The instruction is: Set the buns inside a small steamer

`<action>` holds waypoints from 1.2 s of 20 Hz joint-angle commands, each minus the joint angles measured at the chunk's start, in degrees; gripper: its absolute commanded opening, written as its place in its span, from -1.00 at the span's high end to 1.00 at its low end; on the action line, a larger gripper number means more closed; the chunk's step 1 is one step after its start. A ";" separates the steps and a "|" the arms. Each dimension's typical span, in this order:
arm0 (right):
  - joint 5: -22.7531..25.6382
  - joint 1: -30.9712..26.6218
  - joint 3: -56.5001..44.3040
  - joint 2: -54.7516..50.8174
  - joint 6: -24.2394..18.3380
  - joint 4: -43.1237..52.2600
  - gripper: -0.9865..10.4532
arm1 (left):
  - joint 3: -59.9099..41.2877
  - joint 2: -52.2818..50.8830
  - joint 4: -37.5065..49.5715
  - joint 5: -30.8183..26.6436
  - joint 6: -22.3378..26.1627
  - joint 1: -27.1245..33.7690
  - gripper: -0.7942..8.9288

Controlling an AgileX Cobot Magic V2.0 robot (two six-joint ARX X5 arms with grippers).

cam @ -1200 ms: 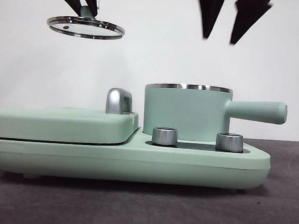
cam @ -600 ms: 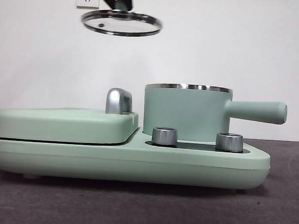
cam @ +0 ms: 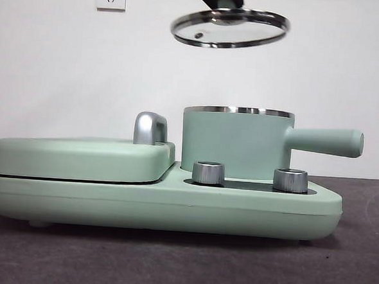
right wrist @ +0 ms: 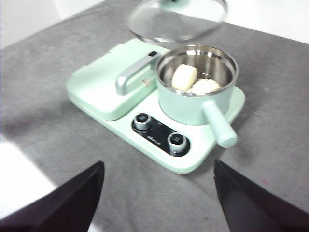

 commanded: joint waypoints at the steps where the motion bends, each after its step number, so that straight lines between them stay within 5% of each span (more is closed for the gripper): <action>1: -2.08 0.31 0.31 0.20 1.81 0.81 0.20 | 1.40 3.17 1.51 0.22 0.00 -0.79 0.67; 24: -2.03 0.31 0.31 0.22 3.87 0.70 0.20 | 1.40 12.09 4.59 0.22 1.77 0.61 0.73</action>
